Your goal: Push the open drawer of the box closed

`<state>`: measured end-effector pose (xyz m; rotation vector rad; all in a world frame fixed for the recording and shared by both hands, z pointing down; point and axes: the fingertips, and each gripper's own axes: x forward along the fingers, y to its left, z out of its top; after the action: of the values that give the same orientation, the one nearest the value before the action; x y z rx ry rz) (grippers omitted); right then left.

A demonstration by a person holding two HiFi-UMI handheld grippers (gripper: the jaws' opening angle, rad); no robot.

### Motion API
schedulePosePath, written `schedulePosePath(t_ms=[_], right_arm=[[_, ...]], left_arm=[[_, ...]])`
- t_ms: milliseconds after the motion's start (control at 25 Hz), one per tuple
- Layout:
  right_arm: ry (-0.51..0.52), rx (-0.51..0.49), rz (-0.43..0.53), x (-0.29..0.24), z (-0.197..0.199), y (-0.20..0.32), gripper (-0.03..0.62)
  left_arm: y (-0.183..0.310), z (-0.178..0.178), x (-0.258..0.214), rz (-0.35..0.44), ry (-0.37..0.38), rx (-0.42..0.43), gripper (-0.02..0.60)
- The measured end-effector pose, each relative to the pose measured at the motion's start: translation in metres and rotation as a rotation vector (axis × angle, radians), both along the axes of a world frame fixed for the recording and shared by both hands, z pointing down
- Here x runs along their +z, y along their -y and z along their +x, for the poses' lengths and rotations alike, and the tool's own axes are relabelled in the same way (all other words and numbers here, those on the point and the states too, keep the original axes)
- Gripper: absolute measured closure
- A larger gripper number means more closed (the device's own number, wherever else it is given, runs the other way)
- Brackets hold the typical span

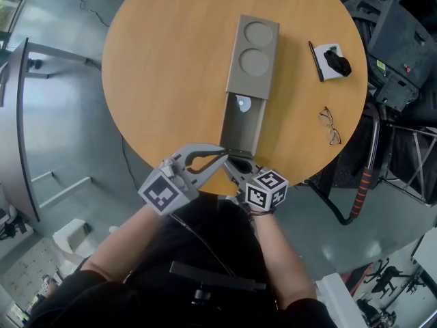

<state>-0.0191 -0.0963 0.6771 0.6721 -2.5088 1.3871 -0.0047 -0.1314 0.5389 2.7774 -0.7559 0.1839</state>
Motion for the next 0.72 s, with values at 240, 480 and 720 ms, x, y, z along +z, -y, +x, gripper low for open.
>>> schedulePosePath(t_ms=[240, 480, 720], right_arm=[[0.006, 0.012, 0.004, -0.001, -0.004, 0.015, 0.588], [0.012, 0.034, 0.006, -0.004, -0.005, 0.035, 0.588], [0.015, 0.030, 0.003, -0.004, -0.006, 0.050, 0.588]], left_arm=[[0.018, -0.002, 0.003, -0.022, -0.017, -0.002, 0.554], [0.032, -0.004, 0.009, -0.035, -0.005, 0.013, 0.554], [0.042, -0.006, 0.016, -0.042, -0.001, 0.022, 0.554]])
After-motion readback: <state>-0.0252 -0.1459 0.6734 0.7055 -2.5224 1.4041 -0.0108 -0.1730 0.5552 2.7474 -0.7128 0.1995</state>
